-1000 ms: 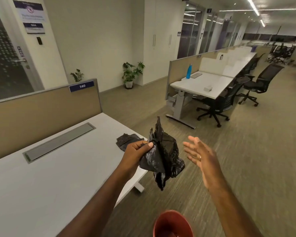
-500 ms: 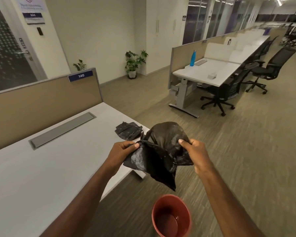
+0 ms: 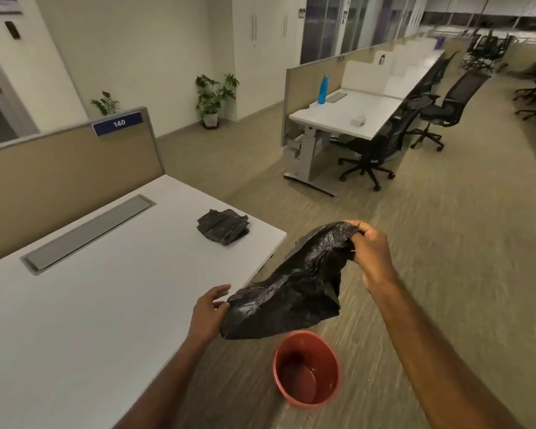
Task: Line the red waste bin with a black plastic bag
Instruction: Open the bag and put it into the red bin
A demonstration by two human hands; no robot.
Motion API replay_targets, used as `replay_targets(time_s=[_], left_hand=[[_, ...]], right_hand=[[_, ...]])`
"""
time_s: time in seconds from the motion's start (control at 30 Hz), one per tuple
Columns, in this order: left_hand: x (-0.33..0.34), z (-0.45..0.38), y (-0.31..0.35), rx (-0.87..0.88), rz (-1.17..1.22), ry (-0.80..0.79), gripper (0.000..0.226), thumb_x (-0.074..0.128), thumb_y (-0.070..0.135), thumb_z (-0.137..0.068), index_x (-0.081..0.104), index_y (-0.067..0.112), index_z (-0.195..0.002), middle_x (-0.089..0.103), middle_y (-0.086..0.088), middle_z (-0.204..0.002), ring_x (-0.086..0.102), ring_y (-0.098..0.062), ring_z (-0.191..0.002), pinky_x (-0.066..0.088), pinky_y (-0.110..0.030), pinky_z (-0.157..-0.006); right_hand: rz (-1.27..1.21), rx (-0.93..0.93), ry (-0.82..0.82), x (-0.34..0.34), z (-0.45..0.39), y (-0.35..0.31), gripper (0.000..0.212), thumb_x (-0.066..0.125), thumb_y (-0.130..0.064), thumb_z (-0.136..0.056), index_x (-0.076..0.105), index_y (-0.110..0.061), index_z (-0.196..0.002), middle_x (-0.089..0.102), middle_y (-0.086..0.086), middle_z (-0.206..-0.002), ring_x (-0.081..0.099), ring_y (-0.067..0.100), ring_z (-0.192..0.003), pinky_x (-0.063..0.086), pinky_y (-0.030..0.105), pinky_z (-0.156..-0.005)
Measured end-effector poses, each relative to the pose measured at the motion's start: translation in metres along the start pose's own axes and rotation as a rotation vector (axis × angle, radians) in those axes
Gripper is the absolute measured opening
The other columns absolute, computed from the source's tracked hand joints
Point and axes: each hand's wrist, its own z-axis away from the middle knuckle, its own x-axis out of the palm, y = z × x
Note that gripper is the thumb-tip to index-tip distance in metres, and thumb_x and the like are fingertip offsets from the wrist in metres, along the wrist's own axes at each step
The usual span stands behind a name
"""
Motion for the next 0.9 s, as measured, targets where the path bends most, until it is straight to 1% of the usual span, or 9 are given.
replay_targets(time_s=[0.1,0.2,0.3,0.4,0.47,0.53,0.67,0.8,0.9], left_hand=[[0.019,-0.004,0.016,0.094,0.018,-0.085,0.039,0.060,0.033,-0.097,0.057,0.030,-0.136,0.056,0.007,-0.144,0.056,-0.014,-0.124,0.047,-0.029,-0.099],[0.046,-0.014,0.034,0.215,-0.127,-0.276,0.063,0.060,0.059,-0.085,0.051,0.032,-0.141,0.052,0.022,-0.134,0.050,0.001,-0.118,0.040,-0.020,-0.096],[0.077,-0.031,0.035,0.197,-0.234,-0.307,0.043,0.064,0.047,-0.083,0.063,0.029,-0.123,0.063,0.026,-0.102,0.061,0.000,-0.096,0.041,-0.012,-0.077],[0.108,-0.060,0.026,0.143,-0.324,-0.279,0.023,0.066,0.027,-0.088,0.073,0.022,-0.109,0.075,0.007,-0.095,0.070,-0.016,-0.093,0.051,-0.025,-0.076],[0.128,-0.078,0.015,0.120,-0.328,-0.263,0.007,0.067,0.027,-0.090,0.073,0.026,-0.092,0.068,0.014,-0.076,0.066,-0.007,-0.074,0.043,-0.017,-0.061],[0.152,-0.098,-0.001,0.150,-0.332,-0.229,0.024,0.068,0.028,-0.090,0.059,0.029,-0.068,0.057,0.016,-0.061,0.054,0.000,-0.056,0.035,-0.017,-0.051],[0.197,-0.122,-0.037,0.108,-0.337,-0.260,0.015,0.066,0.027,-0.092,0.071,0.015,-0.083,0.075,-0.007,-0.080,0.072,-0.023,-0.075,0.058,-0.038,-0.070],[0.242,-0.142,-0.092,0.137,-0.361,-0.234,0.024,0.066,0.031,-0.092,0.059,0.022,-0.071,0.065,-0.002,-0.070,0.062,-0.021,-0.067,0.045,-0.031,-0.061],[0.272,-0.154,-0.139,0.125,-0.332,-0.245,0.028,0.066,0.029,-0.093,0.055,0.029,-0.067,0.059,0.009,-0.064,0.059,-0.012,-0.062,0.039,-0.026,-0.054]], right_hand=[[0.076,-0.011,-0.028,0.009,-0.002,0.015,0.024,0.053,-0.003,-0.092,0.075,-0.011,-0.100,0.077,0.006,-0.084,0.073,0.013,-0.072,0.055,0.023,-0.056],[0.145,-0.029,-0.066,0.014,-0.008,0.031,0.026,0.053,-0.002,-0.092,0.075,-0.015,-0.099,0.077,0.007,-0.089,0.073,0.015,-0.077,0.056,0.026,-0.061],[0.164,-0.056,-0.116,0.013,-0.018,0.049,0.028,0.056,-0.003,-0.092,0.076,-0.022,-0.091,0.078,-0.001,-0.082,0.073,0.010,-0.074,0.057,0.024,-0.062],[0.203,-0.081,-0.153,0.005,-0.039,0.073,0.029,0.056,-0.003,-0.092,0.076,-0.024,-0.089,0.078,-0.007,-0.076,0.073,0.006,-0.071,0.057,0.021,-0.061],[0.248,-0.104,-0.161,-0.002,-0.057,0.095,0.029,0.057,-0.003,-0.091,0.075,-0.025,-0.090,0.077,-0.009,-0.075,0.072,0.004,-0.069,0.056,0.020,-0.061],[0.291,-0.119,-0.151,-0.011,-0.077,0.122,0.029,0.057,-0.003,-0.090,0.075,-0.026,-0.089,0.075,-0.010,-0.075,0.070,0.004,-0.068,0.056,0.022,-0.062],[0.355,-0.127,-0.166,-0.028,-0.108,0.183,0.030,0.059,-0.007,-0.091,0.074,-0.031,-0.083,0.073,-0.016,-0.070,0.067,-0.003,-0.063,0.052,0.016,-0.056],[0.387,-0.113,-0.164,-0.042,-0.126,0.264,0.034,0.058,-0.005,-0.090,0.074,-0.033,-0.081,0.074,-0.017,-0.071,0.068,-0.003,-0.064,0.055,0.017,-0.059],[0.372,-0.065,-0.149,-0.048,-0.136,0.332,0.028,0.056,-0.004,-0.091,0.076,-0.023,-0.090,0.076,-0.001,-0.081,0.070,0.008,-0.070,0.056,0.022,-0.063]])
